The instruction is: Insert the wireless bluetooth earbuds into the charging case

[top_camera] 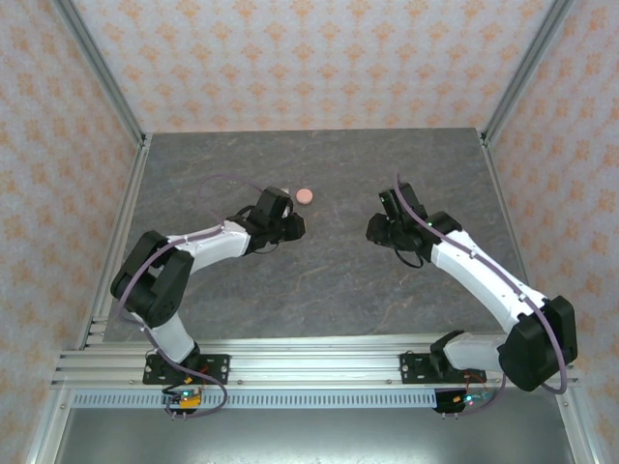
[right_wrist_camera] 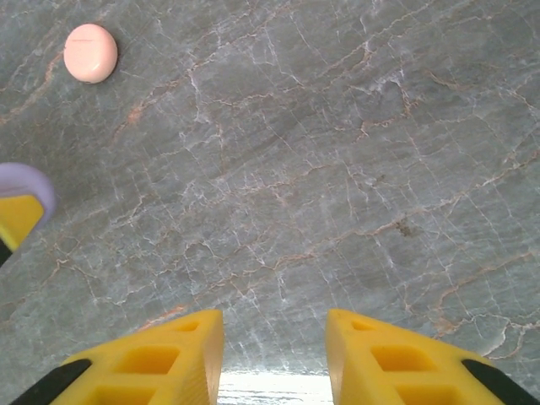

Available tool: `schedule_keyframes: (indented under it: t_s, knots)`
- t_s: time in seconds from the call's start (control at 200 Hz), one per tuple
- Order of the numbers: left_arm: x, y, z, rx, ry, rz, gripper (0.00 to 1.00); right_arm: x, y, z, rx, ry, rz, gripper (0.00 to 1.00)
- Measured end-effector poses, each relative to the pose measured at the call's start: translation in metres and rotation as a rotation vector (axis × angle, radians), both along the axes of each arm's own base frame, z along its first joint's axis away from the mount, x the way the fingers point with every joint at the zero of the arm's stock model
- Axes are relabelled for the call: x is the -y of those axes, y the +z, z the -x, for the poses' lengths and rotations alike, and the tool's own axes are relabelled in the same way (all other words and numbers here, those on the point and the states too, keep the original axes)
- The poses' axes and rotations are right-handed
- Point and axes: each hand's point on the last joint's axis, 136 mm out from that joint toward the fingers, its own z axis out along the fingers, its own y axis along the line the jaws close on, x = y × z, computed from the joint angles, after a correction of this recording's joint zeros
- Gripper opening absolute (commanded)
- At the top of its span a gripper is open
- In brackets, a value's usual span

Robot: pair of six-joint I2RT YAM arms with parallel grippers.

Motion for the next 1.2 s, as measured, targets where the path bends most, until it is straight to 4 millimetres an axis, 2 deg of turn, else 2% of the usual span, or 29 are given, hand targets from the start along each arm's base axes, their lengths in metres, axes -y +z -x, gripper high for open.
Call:
schedule_keyframes:
  t_s: [0.486, 0.791, 0.961, 1.201]
  knots:
    - [0.010, -0.019, -0.034, -0.102, 0.000, 0.080, 0.13, 0.004, -0.008, 0.007, -0.013, -0.007, 0.003, 0.38]
    - [0.019, -0.044, -0.038, -0.173, -0.014, 0.100, 0.14, 0.003, -0.007, 0.006, -0.011, -0.005, -0.002, 0.38]
    - [0.018, -0.044, -0.042, -0.177, -0.013, 0.112, 0.26, 0.002, -0.007, 0.006, -0.011, -0.006, -0.007, 0.39]
    - [0.018, -0.046, -0.042, -0.191, 0.002, 0.119, 0.53, 0.002, -0.008, 0.006, -0.013, -0.006, -0.006, 0.39]
